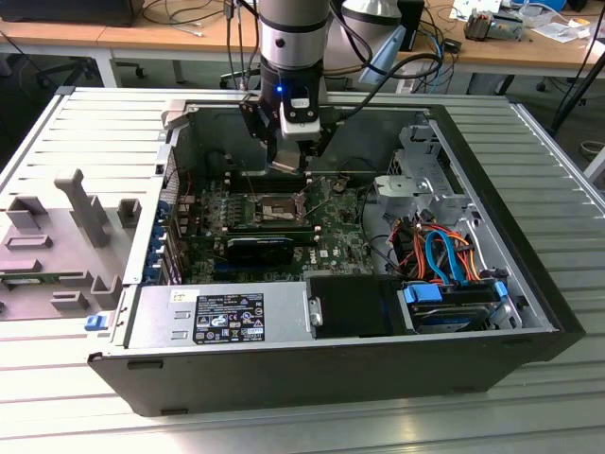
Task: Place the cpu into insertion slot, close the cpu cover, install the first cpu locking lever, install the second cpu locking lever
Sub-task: 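Place the cpu into insertion slot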
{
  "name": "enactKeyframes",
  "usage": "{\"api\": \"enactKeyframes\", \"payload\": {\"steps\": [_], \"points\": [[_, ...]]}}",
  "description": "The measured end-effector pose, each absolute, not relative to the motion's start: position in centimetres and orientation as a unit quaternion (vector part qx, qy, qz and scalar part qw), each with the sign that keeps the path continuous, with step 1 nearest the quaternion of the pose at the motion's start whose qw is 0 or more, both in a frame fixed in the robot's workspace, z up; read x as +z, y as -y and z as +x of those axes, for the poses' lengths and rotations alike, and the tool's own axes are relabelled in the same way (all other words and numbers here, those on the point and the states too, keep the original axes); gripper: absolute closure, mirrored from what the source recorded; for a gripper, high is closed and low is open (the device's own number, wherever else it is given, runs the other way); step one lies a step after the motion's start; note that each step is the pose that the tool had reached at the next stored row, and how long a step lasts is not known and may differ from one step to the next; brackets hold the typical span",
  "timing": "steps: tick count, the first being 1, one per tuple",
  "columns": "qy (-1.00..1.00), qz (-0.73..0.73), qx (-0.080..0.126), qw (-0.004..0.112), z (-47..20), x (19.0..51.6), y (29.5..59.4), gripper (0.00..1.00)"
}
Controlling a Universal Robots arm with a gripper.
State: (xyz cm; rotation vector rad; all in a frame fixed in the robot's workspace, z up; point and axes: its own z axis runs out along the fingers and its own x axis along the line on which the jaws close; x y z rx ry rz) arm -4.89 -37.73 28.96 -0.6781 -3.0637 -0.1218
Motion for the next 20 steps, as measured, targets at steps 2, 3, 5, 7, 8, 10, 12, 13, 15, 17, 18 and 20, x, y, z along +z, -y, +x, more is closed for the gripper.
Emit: {"api": "enactKeyframes", "payload": {"steps": [2,3,5,7,8,10,12,13,15,17,18,20], "points": [[0.975,-0.217,-0.039,0.001,-4.89,28.95,37.73,0.46],[0.975,-0.217,-0.039,0.001,-4.89,28.95,37.73,0.46],[0.975,-0.218,-0.039,0.001,-4.89,28.94,37.73,0.46],[0.975,-0.218,-0.039,0.001,-4.89,28.94,37.73,0.46],[0.975,-0.218,-0.039,0.001,-4.89,28.93,37.73,0.46],[0.975,-0.219,-0.039,0.001,-4.89,28.93,37.73,0.46],[0.975,-0.22,-0.039,0.001,-4.89,28.92,37.73,0.46],[0.975,-0.22,-0.039,0.001,-4.89,28.92,37.73,0.46],[0.975,-0.221,-0.039,0.001,-4.9,28.91,37.73,0.46],[0.974,-0.221,-0.039,0.0,-4.89,28.91,37.73,0.46],[0.974,-0.222,-0.039,0.0,-4.89,28.91,37.73,0.46],[0.974,-0.222,-0.039,0.0,-4.9,28.9,37.73,0.46]]}}
